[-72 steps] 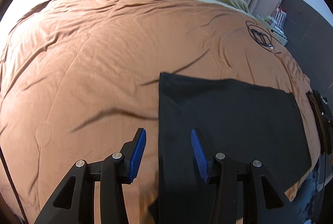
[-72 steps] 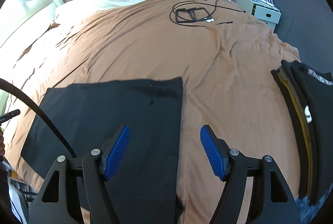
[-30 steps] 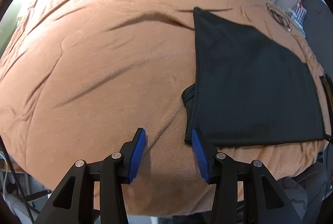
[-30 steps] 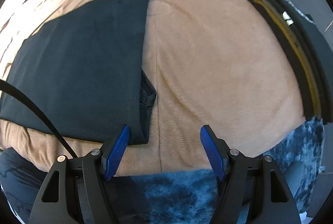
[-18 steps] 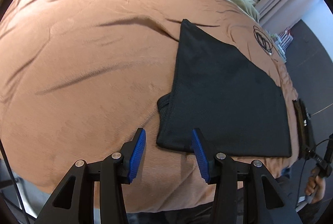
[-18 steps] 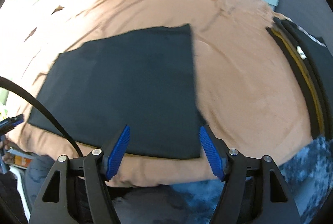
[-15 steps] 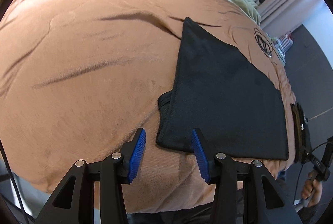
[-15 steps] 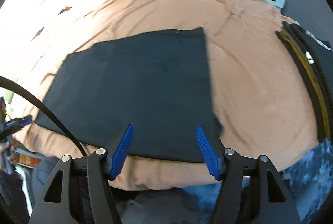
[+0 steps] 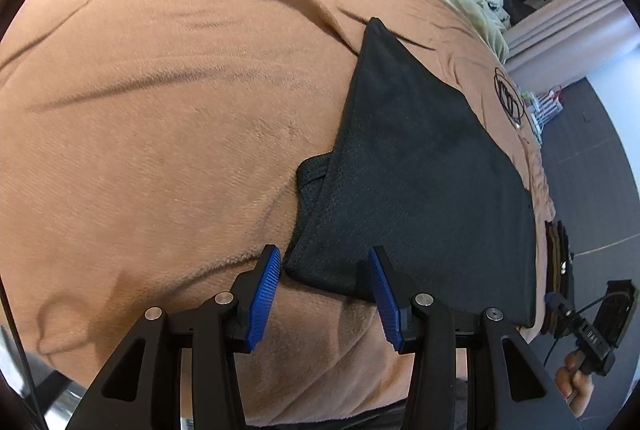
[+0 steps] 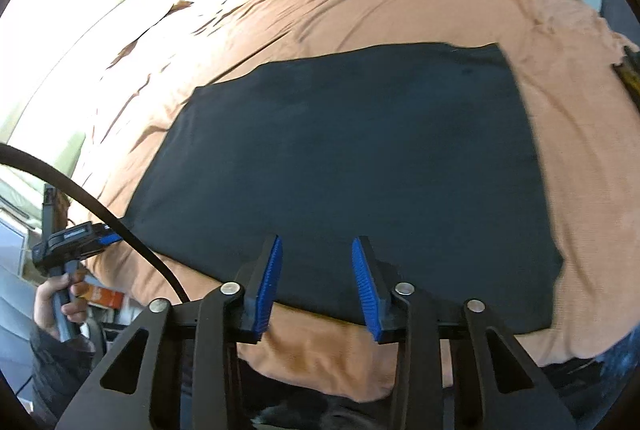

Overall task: Fold small clothes
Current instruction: 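Close both grippers on the folded shirt edge and lift it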

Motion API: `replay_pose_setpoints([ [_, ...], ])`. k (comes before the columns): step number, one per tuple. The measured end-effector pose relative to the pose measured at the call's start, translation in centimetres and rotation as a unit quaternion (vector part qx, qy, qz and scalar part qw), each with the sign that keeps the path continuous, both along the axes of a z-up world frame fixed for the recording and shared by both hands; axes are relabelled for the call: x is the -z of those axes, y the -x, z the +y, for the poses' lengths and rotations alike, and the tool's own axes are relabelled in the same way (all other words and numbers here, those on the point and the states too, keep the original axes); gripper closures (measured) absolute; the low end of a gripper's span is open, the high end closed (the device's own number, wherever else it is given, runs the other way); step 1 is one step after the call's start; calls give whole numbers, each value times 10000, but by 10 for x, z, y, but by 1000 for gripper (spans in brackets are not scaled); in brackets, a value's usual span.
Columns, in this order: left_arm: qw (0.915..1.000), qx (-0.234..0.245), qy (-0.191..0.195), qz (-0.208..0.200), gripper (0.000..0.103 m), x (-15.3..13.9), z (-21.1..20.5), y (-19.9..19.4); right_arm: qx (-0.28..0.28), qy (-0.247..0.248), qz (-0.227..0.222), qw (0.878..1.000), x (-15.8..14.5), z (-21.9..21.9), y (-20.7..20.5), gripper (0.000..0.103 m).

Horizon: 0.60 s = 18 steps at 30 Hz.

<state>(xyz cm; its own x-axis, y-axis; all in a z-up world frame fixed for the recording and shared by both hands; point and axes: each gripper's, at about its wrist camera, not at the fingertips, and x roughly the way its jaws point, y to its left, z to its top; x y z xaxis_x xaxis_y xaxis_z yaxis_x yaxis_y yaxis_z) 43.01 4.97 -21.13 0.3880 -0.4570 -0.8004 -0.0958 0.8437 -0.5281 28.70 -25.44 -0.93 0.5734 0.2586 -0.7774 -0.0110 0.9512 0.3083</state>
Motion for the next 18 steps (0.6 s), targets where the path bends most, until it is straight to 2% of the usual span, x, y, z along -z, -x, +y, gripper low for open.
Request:
replay_pose_setpoints([
  [1, 10000, -38, 43, -9, 57, 1, 0, -1, -50, -63, 17, 10000, 3, 2, -4, 77],
  [3, 9999, -122, 80, -27, 67, 1, 1, -2, -136, -150, 39, 9998, 4, 7, -9, 80],
  [5, 9998, -166, 97, -39, 90, 1, 2, -2, -236, -211, 68, 9995, 8, 12, -15, 82],
  [8, 9996, -163, 143, -173, 94, -4, 1, 1, -352, -223, 131, 9990, 13, 20, -23, 85],
  [18, 9977, -157, 146, -649, 95, -27, -1, 6, -742, -15, 589, 9955, 47, 50, -55, 91],
])
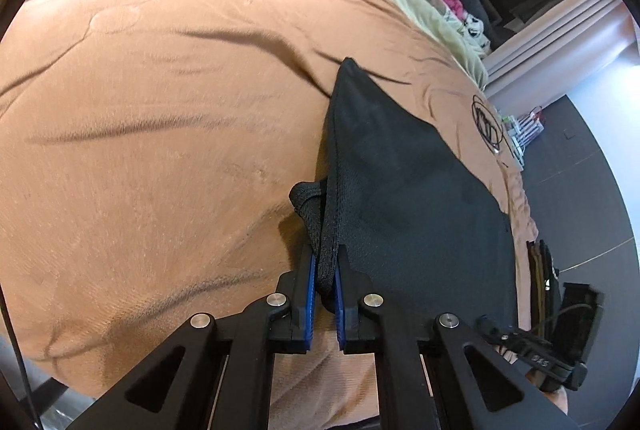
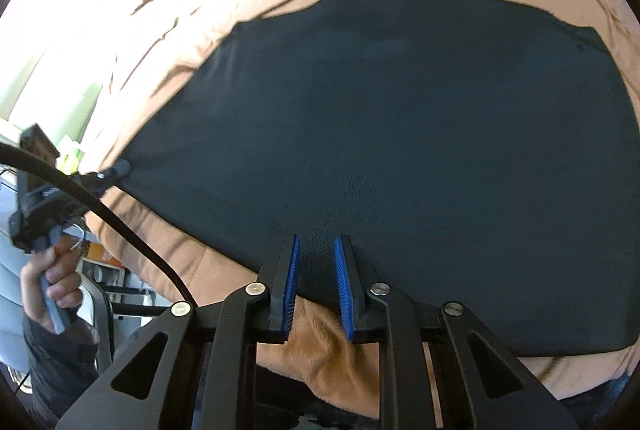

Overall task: Fold small clothes
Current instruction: 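Close both grippers on the folded shirt edge and lift it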

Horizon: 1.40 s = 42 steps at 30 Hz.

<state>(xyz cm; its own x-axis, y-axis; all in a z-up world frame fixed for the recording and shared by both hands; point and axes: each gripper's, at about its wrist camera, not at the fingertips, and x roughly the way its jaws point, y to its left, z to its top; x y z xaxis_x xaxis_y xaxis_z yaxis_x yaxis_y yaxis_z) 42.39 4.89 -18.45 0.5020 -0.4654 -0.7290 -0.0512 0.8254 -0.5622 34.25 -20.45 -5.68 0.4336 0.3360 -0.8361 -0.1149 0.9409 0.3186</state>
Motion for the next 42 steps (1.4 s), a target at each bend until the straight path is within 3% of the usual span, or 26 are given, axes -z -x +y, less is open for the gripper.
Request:
replay_pose_setpoints([
  [27, 9991, -344, 158, 179, 95, 9, 3, 0, 181, 795, -4, 9967, 0, 21, -128, 92],
  [42, 9964, -654, 218, 491, 95, 21, 3, -2, 193, 1116, -33, 9936, -8, 15, -191, 92],
])
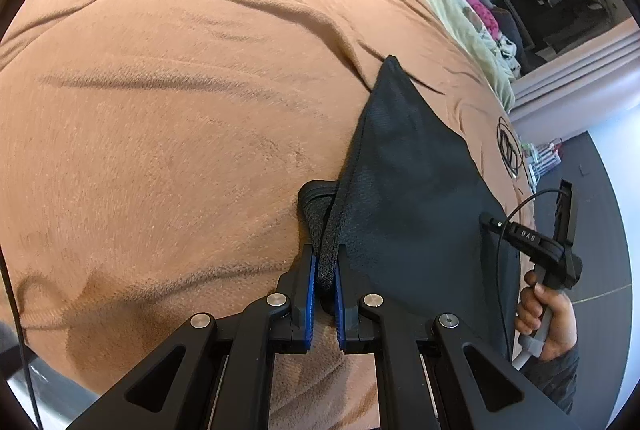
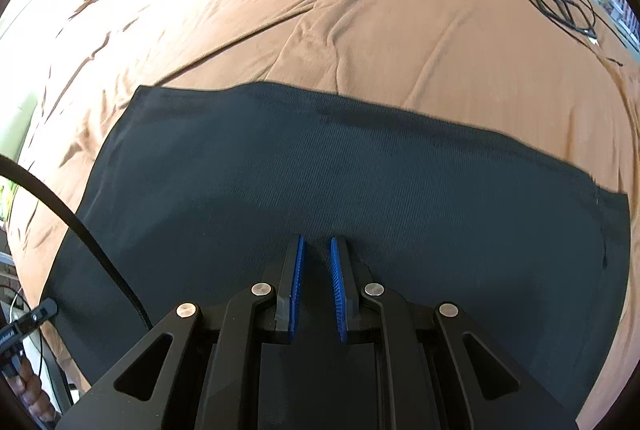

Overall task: Fold small clothes
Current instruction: 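Close both grippers on the folded shirt edge and lift it, then lift the held shirt edge with both grippers and fold it over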

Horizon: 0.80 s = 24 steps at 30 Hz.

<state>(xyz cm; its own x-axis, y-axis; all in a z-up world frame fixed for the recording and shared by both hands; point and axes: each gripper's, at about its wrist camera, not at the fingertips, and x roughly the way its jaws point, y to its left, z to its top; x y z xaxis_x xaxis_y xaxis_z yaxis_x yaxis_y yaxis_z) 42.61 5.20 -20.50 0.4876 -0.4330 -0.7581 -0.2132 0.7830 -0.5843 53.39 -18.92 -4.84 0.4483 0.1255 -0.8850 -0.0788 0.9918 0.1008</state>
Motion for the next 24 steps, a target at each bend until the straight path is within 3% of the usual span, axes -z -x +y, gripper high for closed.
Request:
replay_pose_setpoints([
  [8, 9997, -222, 5, 118, 95, 6, -2, 2, 7, 151, 36, 9999, -6, -12, -21, 92],
  [17, 9998, -157, 44, 111, 95, 11, 0, 2, 133, 88, 12, 9999, -16, -18, -48, 92],
  [24, 9995, -112, 288, -19, 95, 5, 7, 5, 133, -99, -93, 9998, -35, -18, -18, 92],
])
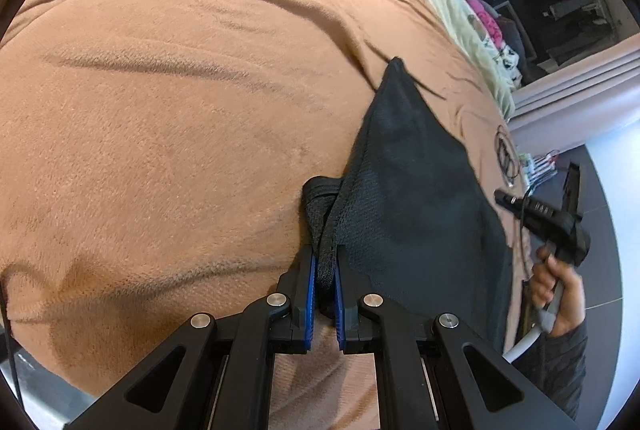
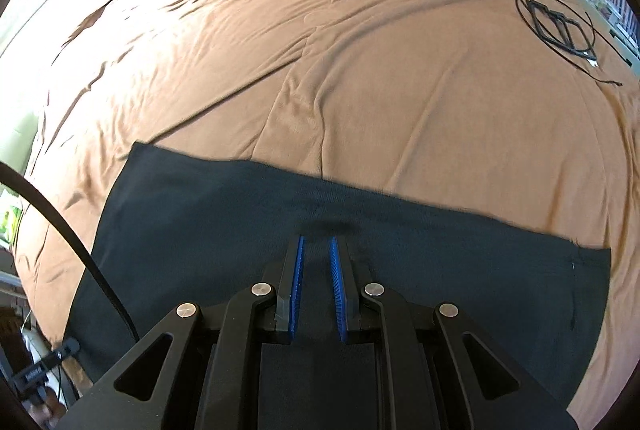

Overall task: Fold small clothes
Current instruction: 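Lift the held shirt edge with both grippers and fold it over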

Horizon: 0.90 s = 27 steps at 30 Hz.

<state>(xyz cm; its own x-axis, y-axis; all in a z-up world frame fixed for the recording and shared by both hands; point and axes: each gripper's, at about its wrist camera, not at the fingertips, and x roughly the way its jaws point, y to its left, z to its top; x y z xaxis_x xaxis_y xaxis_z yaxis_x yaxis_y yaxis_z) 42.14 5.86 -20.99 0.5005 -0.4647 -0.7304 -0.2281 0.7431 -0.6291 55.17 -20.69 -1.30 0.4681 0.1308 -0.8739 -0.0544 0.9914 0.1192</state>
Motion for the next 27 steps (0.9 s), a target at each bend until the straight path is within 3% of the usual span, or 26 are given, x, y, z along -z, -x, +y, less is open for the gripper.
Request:
replay_pose_setpoints([
  [12, 9969, 413, 309, -592, 95, -47, -9, -9, 3, -562, 435, 9975, 16, 12, 93, 92],
  [15, 9956, 523, 361, -694, 95, -59, -15, -14, -104, -463, 483, 9977, 20, 24, 115, 92],
  [27, 9864, 1140, 260, -1151, 95, -110, -57, -37, 97, -958, 604, 9935, 40, 39, 177, 93],
])
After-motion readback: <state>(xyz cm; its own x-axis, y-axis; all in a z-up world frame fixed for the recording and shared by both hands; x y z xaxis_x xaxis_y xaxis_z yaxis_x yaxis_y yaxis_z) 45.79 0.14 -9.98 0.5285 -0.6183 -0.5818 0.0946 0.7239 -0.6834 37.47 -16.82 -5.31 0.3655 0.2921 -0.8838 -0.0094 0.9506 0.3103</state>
